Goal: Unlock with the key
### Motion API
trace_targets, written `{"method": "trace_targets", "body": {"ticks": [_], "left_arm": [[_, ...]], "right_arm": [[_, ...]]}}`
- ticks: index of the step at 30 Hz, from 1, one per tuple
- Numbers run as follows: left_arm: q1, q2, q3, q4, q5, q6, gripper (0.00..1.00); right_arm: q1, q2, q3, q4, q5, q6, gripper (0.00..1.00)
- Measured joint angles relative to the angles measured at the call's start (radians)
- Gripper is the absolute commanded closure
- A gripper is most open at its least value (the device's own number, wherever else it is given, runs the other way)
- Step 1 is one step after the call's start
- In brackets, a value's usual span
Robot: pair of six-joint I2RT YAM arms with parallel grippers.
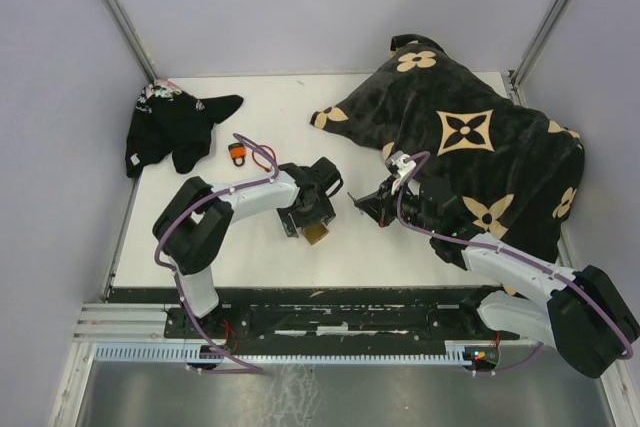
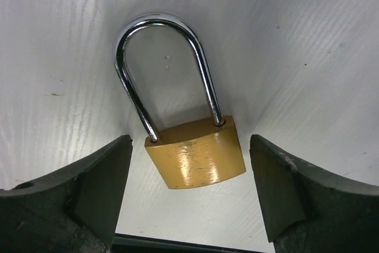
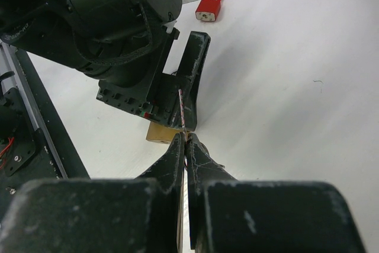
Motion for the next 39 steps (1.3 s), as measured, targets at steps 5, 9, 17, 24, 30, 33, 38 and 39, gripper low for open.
{"method": "trace_targets", "body": {"ticks": [5,9,17,24,30,33,38,39], "left_arm": [[0.0,0.002,-0.014,0.03,0.026,-0.037,0.25],[0.0,0.002,-0.016,0.032,0.035,-0.042,0.32],[0.0,0.005,-0.018,0.032,0.035,-0.043,0.38],[0.0,0.009,-0.014,0.028,0.034,-0.043,0.56],[0.002,0.009,-0.009,0.023,0.032,-0.042,0.7],[0.009,0.004,-0.011,0.024,0.031,-0.042,0.8],[0.038,-0.023,-0.039,0.044,0.019,-0.04,0.93],[0.049,-0.036,-0.048,0.05,0.018,-0.039,0.95]], "right_arm": [[0.002,-0.003,0.0,-0.002,0.004,-0.005,0.98],[0.006,-0.003,0.0,-0.005,0.008,-0.009,0.98],[0.015,-0.003,0.0,-0.024,0.01,-0.023,0.98],[0.024,-0.003,0.0,-0.04,0.011,-0.027,0.98],[0.03,-0.003,0.0,-0.049,0.011,-0.027,0.98],[0.038,-0.003,0.0,-0.05,0.011,-0.027,0.98],[0.047,0.012,0.002,-0.046,0.002,-0.02,0.98],[0.05,0.021,0.002,-0.042,-0.002,-0.016,0.98]]}}
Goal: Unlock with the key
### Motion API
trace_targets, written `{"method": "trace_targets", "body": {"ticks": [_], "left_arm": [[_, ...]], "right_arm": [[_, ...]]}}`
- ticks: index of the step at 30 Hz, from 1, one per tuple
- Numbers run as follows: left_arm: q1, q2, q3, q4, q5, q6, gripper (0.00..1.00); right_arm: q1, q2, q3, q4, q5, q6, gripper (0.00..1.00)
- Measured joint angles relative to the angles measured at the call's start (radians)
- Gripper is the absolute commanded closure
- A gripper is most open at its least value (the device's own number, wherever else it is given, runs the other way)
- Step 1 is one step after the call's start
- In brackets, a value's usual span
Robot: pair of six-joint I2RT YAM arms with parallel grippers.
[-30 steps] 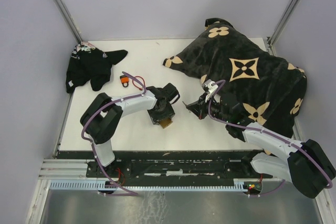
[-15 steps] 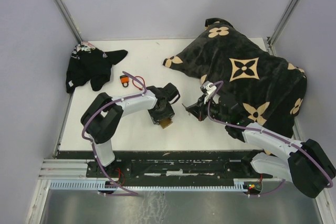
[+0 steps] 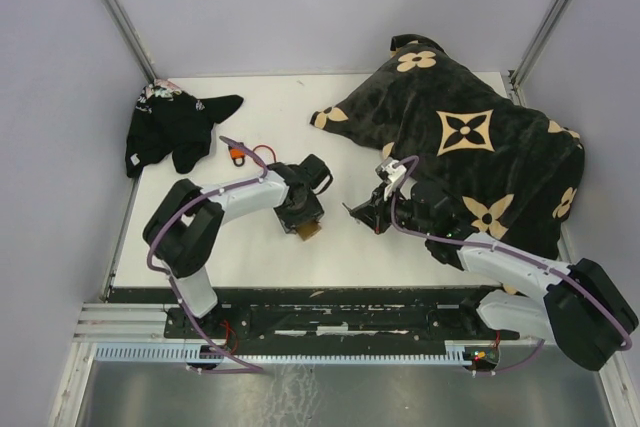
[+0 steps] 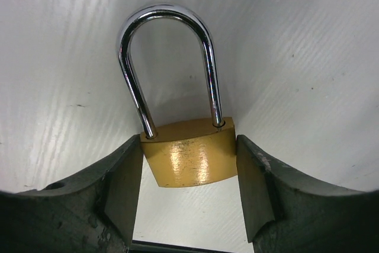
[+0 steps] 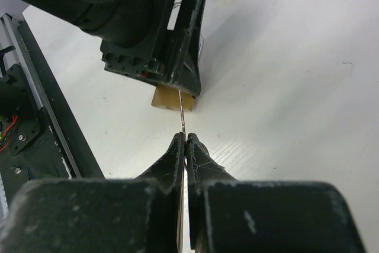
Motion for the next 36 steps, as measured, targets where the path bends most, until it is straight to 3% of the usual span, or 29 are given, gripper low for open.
{"method": "trace_targets", "body": {"ticks": [17,36], "left_arm": [[0.155,-0.317,-0.116,0.184,0.079,0.026,0.97],[0.166,-0.354,-0.165,0.294,0.237,0.033,0.97]], "right_arm": [[0.052,0.188,0.064,0.083,-0.086,0.167,0.98],[0.059,0.361,0.137,0.177,-0.103,0.351,0.98]]}}
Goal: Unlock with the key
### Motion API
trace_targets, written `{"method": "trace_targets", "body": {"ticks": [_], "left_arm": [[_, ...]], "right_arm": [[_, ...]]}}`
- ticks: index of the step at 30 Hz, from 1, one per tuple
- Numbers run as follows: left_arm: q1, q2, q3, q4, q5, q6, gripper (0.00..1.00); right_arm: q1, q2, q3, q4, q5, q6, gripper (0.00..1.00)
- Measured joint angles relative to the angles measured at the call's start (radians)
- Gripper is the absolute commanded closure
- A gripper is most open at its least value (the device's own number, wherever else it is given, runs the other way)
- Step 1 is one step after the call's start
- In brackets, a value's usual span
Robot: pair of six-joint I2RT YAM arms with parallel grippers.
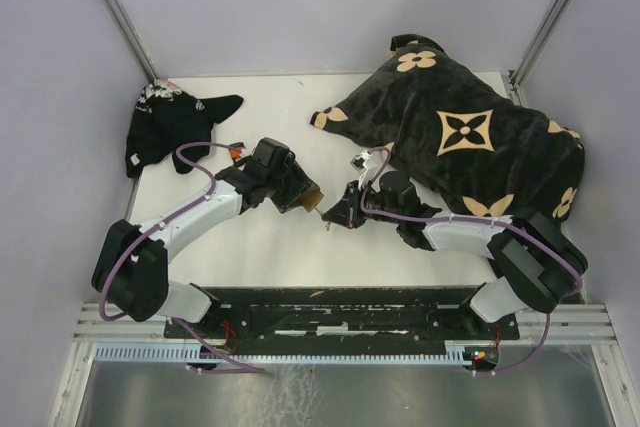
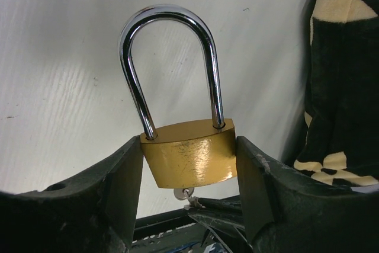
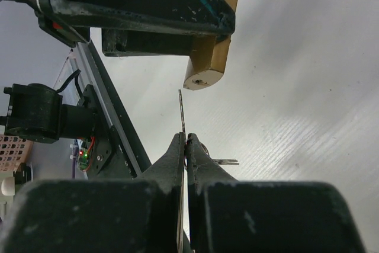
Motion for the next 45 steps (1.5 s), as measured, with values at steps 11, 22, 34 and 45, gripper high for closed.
{"method": "trace_targets", "body": {"ticks": [11,22,34,45], "left_arm": [[0.0,-0.023,-0.035,0.021,0.009,0.0,0.97],[0.003,-0.025,-0.047,0.042,0.024,0.0,0.97],[0.003,-0.028,-0.069,0.071,0.024,0.0,0.97],[-0.003,-0.04,-0.101,0.117,0.021,0.0,0.97]], "right_arm": [[0.0,0.042,0.011,-0.004,0.029,0.059,0.98],[-0.001,0.042,0.012,-0.003,0.035,0.084,0.98],[-0.017,0.068,0.013,0.013,0.012,0.148,0.98],[-0.038,0.108,0.026,0.04,-0.042,0.224,0.98]]}}
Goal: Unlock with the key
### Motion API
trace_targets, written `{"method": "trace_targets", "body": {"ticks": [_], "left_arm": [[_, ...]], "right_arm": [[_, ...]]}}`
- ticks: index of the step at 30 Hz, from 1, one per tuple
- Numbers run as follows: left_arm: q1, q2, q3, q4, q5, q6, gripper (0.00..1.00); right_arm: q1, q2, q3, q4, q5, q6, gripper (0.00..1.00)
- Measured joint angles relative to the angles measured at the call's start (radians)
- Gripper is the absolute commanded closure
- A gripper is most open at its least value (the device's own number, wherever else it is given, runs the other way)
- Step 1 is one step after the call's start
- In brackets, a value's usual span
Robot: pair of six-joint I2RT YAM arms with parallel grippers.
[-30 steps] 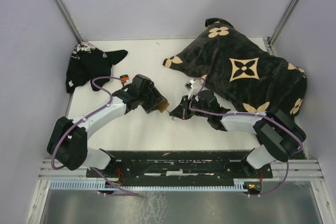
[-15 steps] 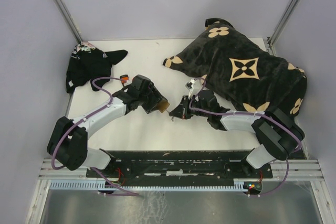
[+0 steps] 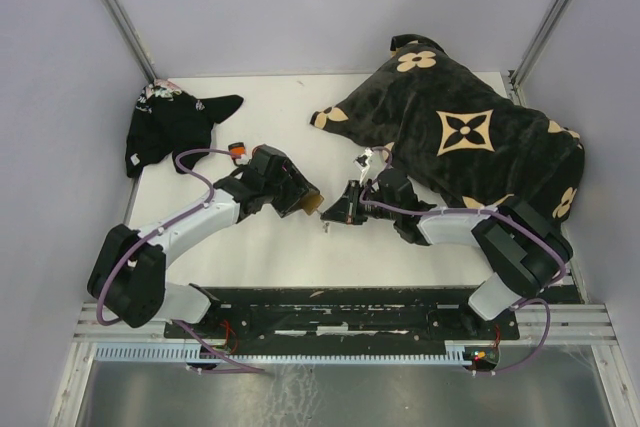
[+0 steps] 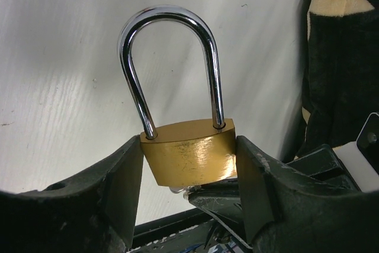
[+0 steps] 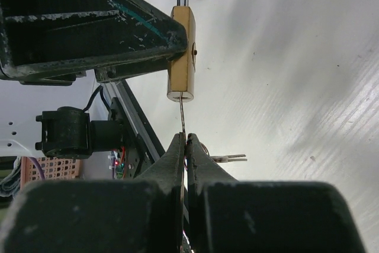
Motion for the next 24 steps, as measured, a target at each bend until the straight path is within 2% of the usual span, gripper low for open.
{"method": "trace_targets", "body": {"ticks": [24], "left_arm": [[-0.093,-0.013,-0.092,0.125,-0.085,-0.039,0.97]], "right_arm": [[-0.015,0.043,0.017,-0.006,0.001,0.009,0.98]]}}
